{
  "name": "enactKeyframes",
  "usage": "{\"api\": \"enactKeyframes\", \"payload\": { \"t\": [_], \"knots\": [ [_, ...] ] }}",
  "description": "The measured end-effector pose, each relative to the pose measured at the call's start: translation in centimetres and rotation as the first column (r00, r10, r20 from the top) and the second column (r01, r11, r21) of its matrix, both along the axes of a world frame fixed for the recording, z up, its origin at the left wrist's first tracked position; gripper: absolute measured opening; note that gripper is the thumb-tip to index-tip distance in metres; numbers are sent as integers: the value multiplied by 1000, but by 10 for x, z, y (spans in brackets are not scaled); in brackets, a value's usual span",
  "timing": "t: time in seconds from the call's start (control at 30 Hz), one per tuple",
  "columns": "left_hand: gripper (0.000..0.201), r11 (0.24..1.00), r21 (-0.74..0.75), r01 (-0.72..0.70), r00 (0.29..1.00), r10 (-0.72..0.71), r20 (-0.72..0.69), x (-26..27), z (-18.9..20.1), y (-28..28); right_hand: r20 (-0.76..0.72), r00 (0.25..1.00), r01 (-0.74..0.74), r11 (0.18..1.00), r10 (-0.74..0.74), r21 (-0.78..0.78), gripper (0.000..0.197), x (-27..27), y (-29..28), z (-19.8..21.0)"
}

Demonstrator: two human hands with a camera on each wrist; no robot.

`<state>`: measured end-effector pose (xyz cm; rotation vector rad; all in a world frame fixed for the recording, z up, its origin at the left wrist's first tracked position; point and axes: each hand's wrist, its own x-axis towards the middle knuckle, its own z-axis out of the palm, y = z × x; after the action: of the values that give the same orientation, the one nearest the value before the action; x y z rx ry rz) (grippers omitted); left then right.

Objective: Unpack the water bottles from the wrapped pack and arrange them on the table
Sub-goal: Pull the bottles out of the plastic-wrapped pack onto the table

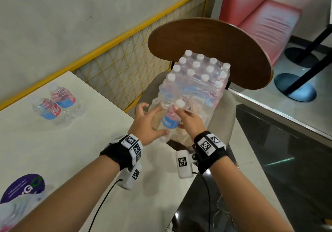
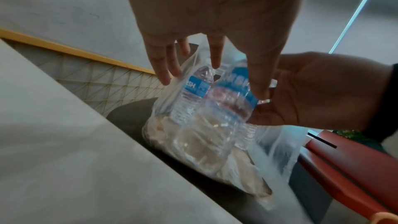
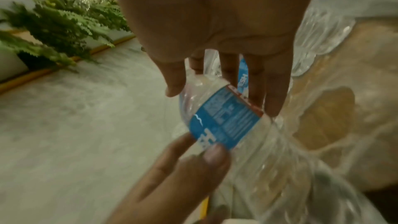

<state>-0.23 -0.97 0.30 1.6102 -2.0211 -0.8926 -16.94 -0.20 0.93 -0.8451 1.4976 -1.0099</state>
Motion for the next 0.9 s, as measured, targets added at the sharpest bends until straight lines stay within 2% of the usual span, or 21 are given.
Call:
{"api": "enactKeyframes", "payload": {
  "t": [0.07,0.1,0.17,0.23,0.3,0.33,0.37,0.4,0.5,0.6,0.67,0.7,0.73,0.8,0.87,0.9],
  "knots": [
    [75,989,141,33,993,-17,-113,-3,-1,10,135,991,-29,999,24,35,25,9,9,3],
    [68,978,205,35,987,-1,-163,-4,-2,14,194,979,-67,997,58,37,22,14,11,7],
    [64,964,265,-30,979,82,-186,0,-6,20,297,936,-204,979,187,27,26,18,5,14],
    [62,949,295,-108,969,167,-182,10,-13,26,289,935,-228,973,206,43,28,18,-10,12],
    [56,938,316,-142,965,202,-166,21,-16,32,162,983,-101,989,82,109,28,15,-30,14],
    [54,935,325,-143,968,201,-153,26,-16,34,13,998,-64,987,63,146,35,12,-40,16],
    [55,933,332,-143,970,199,-142,31,-16,36,-151,983,-74,978,104,197,45,9,-49,20],
    [56,929,341,-144,972,198,-128,36,-15,38,-260,954,-85,964,151,251,54,7,-56,25],
    [56,922,349,-171,972,216,-97,52,-15,41,-317,912,-150,931,260,333,52,0,-76,29],
    [57,917,352,-185,966,236,-107,64,-12,42,-453,849,-137,942,272,308,56,-6,-75,26],
    [56,915,365,-172,966,229,-118,67,-6,43,-613,734,-195,956,291,220,67,-7,-70,21],
    [55,912,378,-161,966,223,-128,69,-4,43,-621,722,-180,950,304,257,63,-6,-69,20],
    [55,908,393,-146,967,215,-139,71,-2,44,-584,747,-186,943,319,277,56,-4,-66,23],
    [63,908,406,-104,972,179,-152,75,3,45,-550,795,-135,959,255,248,50,-1,-67,19],
    [70,910,409,-69,987,121,-103,79,10,48,-543,780,-195,946,310,260,49,2,-61,13],
    [65,912,408,-50,995,79,-54,80,16,49,-557,764,-225,943,326,245,52,1,-56,7]
  ]
}}
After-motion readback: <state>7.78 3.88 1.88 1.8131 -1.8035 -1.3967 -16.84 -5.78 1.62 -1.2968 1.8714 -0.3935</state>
